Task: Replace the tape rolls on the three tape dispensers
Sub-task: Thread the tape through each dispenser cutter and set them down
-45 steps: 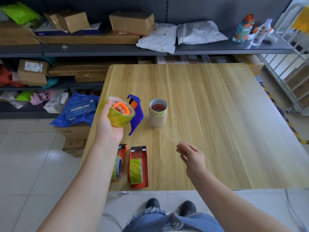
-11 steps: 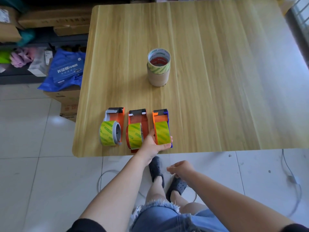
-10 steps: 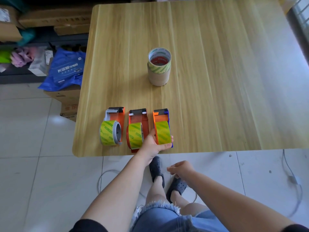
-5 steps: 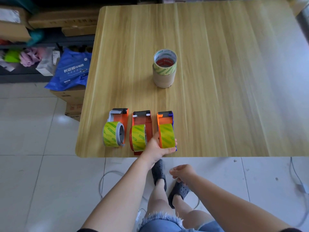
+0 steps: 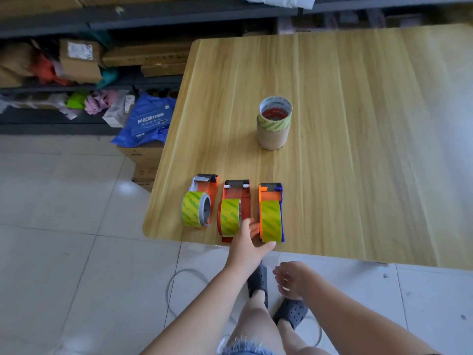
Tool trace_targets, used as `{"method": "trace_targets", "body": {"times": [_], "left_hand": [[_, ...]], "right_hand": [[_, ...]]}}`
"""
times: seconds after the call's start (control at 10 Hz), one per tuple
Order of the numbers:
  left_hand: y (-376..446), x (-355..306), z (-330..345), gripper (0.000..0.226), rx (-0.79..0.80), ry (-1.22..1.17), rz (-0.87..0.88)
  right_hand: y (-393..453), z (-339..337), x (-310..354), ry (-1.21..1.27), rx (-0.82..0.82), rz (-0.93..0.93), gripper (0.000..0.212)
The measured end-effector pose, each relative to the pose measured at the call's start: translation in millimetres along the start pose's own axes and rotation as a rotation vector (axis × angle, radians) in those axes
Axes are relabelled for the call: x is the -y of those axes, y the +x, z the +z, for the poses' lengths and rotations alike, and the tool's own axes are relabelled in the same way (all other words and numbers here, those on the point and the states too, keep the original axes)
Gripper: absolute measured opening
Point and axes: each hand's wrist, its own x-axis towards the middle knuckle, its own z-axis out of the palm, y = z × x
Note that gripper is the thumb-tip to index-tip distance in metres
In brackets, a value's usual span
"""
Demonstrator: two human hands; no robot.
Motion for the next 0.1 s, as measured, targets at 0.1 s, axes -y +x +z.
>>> {"method": "trace_targets", "body": {"times": [0.1], "left_hand": [[-14.5,4.9,-9.5,0.062,-0.023,-0.007,0.044]], "right_hand": [[-2.3,-4.2,-8.6,-0.051,-0.043,-0.039,0.022]]}}
